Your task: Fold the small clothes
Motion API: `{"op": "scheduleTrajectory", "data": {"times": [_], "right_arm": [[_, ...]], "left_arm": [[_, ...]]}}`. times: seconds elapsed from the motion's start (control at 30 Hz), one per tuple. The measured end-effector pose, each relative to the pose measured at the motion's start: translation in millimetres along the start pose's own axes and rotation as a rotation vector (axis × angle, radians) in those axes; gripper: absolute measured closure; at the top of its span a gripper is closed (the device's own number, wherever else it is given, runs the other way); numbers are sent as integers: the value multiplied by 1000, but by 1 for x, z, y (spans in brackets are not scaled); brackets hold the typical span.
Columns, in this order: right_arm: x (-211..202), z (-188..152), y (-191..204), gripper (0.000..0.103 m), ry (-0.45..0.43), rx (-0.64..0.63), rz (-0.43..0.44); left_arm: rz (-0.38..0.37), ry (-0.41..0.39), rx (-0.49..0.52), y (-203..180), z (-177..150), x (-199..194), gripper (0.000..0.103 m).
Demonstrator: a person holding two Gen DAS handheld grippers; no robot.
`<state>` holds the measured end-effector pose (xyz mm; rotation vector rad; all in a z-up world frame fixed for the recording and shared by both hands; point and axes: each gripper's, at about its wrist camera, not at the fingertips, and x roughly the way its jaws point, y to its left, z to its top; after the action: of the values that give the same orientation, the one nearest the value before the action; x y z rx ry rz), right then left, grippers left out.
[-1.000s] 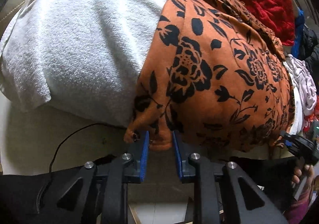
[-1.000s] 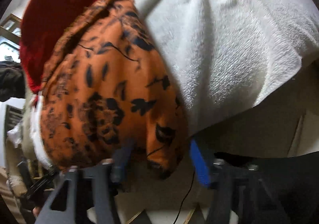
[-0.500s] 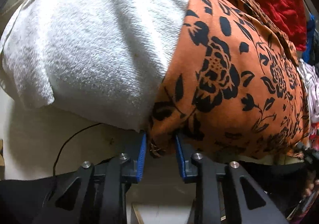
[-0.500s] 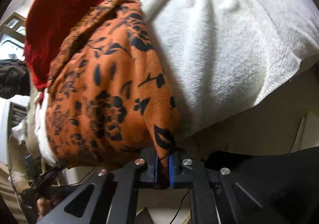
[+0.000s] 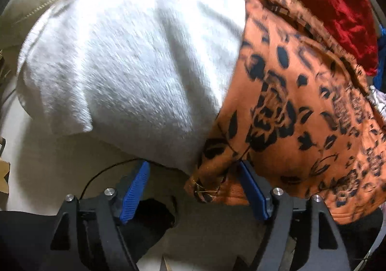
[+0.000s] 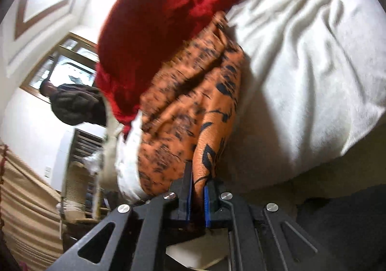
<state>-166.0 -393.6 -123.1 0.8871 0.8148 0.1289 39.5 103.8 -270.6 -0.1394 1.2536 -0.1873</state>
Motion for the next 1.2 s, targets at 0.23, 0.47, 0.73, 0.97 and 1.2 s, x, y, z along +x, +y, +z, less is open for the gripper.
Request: {"op": "scheduleTrajectory", "data": {"times": [0.23,0.47,0.73,0.97,1.2], "right_arm": [[6,5,1,95,0,8,6],[-3,10,-5,95,-36,11,9],[-12,21,-3,95,-63,12,32],[-17,69,16,95,-161,-18,94],[17,185,22,95,-292,35,102]], "left_arm": [[-141,61,-32,3,-6,18,61],[-271,26,27,-20,-13,3,90],[-481,-34,52,-39,20,-49,90],[-601,-163,79,-61,109,-106,90],[-526,-242,48,-80,237,-103,90]]}}
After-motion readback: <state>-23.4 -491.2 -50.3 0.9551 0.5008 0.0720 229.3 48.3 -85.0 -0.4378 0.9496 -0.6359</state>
